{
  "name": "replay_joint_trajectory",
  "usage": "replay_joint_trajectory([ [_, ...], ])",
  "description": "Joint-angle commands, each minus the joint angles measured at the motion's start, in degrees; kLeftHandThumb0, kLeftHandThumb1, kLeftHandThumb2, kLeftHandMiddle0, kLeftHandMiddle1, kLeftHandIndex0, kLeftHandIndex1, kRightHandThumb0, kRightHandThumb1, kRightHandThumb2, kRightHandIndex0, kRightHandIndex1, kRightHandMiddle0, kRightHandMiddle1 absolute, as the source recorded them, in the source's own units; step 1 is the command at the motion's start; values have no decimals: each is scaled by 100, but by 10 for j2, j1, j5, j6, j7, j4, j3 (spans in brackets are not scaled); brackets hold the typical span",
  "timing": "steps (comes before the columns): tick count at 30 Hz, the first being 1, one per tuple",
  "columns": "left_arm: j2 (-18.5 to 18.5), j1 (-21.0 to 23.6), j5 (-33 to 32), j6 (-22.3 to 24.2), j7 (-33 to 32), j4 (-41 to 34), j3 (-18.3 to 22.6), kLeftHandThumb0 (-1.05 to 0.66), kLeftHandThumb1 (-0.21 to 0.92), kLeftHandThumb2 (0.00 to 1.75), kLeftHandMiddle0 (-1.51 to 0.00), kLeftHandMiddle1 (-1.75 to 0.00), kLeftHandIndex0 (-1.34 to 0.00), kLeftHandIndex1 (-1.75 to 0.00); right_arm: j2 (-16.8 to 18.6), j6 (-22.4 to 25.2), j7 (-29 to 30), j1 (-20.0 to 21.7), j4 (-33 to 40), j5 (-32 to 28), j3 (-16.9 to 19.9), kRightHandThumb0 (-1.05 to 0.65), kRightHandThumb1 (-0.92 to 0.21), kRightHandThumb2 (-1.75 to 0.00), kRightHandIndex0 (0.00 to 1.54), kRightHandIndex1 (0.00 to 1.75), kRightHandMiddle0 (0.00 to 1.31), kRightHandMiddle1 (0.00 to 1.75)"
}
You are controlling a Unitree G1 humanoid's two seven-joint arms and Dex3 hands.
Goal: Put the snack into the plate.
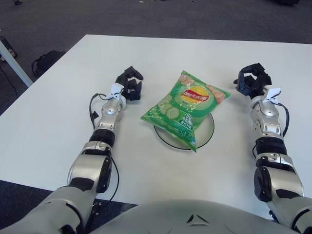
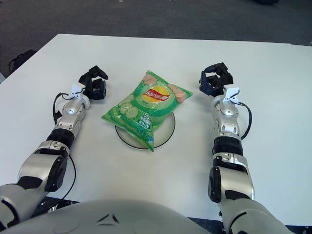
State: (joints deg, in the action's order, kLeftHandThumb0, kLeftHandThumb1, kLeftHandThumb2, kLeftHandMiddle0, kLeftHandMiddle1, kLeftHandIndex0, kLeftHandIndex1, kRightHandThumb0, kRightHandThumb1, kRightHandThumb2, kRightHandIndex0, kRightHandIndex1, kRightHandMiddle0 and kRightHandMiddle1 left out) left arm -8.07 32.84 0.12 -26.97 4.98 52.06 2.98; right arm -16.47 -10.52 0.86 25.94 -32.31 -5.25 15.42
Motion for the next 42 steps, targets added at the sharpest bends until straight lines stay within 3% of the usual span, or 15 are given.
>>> replay_joint_trajectory([
  [1,14,-54,-11,16,4,30,8,-44,42,118,-99,-175,-52,-175,11,-3,1,-18,-7,2,-5,-1,-49,-105,50,153,40,175],
  [15,17,-50,-43,8,30,47,36,-45,40,121,-109,-175,-54,-175,13,50,-14,-67,0,22,-41,-1,-55,-96,46,151,37,175],
  [27,23,-43,-48,-12,28,69,51,-46,39,122,-111,-175,-55,-175,-3,66,-38,-72,-39,21,-44,-1,-59,-91,43,150,35,175],
  [42,26,-34,-38,-15,12,87,51,-46,38,124,-112,-175,-56,-175,-7,50,8,-74,-47,62,-67,-1,-50,-105,51,158,32,175],
])
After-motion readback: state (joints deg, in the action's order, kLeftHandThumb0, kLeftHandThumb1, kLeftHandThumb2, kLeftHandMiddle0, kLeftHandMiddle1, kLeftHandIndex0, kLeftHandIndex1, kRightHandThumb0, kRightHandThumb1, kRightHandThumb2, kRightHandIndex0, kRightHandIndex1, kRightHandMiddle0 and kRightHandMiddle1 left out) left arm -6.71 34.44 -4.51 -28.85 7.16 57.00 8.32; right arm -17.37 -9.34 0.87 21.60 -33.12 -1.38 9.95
